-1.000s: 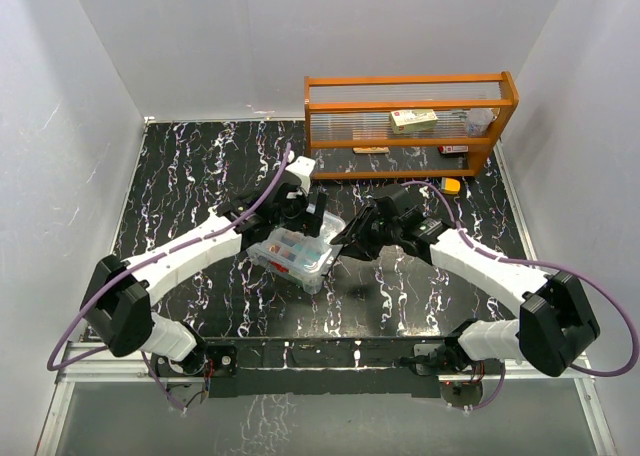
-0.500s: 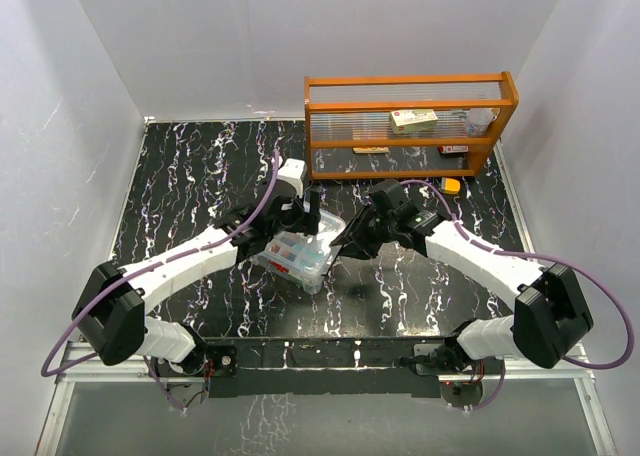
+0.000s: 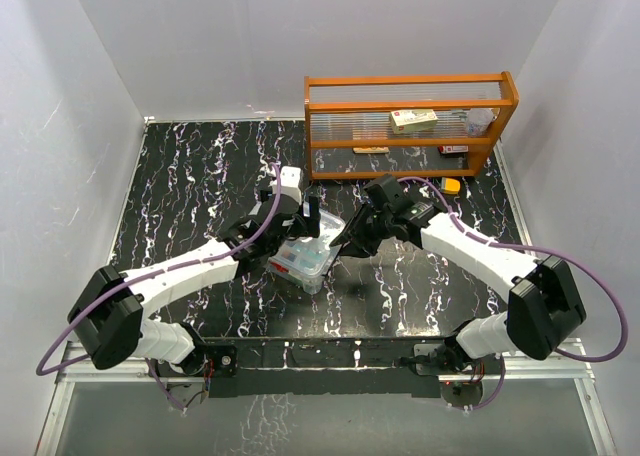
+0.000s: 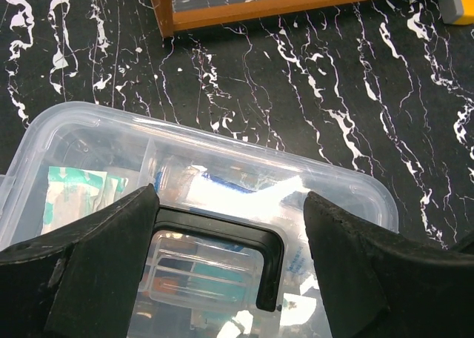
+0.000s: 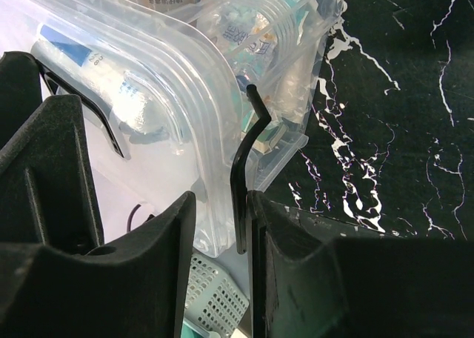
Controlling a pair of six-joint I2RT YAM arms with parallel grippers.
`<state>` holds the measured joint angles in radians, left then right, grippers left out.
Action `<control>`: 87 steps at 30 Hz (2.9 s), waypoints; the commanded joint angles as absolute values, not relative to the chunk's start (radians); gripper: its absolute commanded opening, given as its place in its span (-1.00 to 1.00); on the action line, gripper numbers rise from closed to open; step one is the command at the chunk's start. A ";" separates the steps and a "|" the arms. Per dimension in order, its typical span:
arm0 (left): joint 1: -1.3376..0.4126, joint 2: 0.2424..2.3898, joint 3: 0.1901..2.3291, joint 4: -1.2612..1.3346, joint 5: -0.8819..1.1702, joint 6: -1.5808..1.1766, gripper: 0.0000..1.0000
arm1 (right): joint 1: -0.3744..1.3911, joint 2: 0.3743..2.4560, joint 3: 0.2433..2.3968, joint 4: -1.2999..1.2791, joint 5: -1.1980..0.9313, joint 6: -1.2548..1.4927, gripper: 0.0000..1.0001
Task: Organize the medicine kit
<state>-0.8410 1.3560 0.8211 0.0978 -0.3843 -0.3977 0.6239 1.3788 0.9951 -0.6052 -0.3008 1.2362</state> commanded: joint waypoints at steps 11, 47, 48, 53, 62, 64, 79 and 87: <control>-0.877 1.442 0.659 -0.278 -0.260 -0.517 0.56 | 0.640 1.422 1.078 -0.643 -0.364 1.231 -0.66; -0.878 1.453 0.677 -0.269 -0.254 -0.506 0.55 | 0.643 1.408 1.086 -0.649 -0.477 1.273 -0.51; -0.878 1.453 0.677 -0.268 -0.254 -0.506 0.55 | 0.642 1.412 1.084 -0.644 -0.481 1.275 -0.53; -0.878 1.456 0.675 -0.269 -0.253 -0.506 0.55 | 0.642 1.413 1.091 -0.624 -0.466 1.287 -0.59; -0.879 1.451 0.674 -0.270 -0.251 -0.505 0.55 | 0.643 1.414 1.082 -0.566 -0.437 1.307 -0.56; -0.878 1.448 0.673 -0.271 -0.252 -0.504 0.55 | 0.641 1.406 1.097 -0.553 -0.411 1.292 -0.64; -0.878 1.453 0.690 -0.280 -0.241 -0.499 0.54 | 0.644 1.411 1.192 -0.667 -0.301 1.100 -0.13; -0.878 1.374 0.785 -0.346 -0.183 -0.489 0.58 | 0.645 1.276 1.171 -0.665 -0.217 0.932 0.10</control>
<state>-0.8509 1.3384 0.8375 0.0723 -0.3935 -0.4213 0.6407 1.3941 1.1641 -0.6979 -0.2810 1.0256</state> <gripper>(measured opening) 0.779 0.513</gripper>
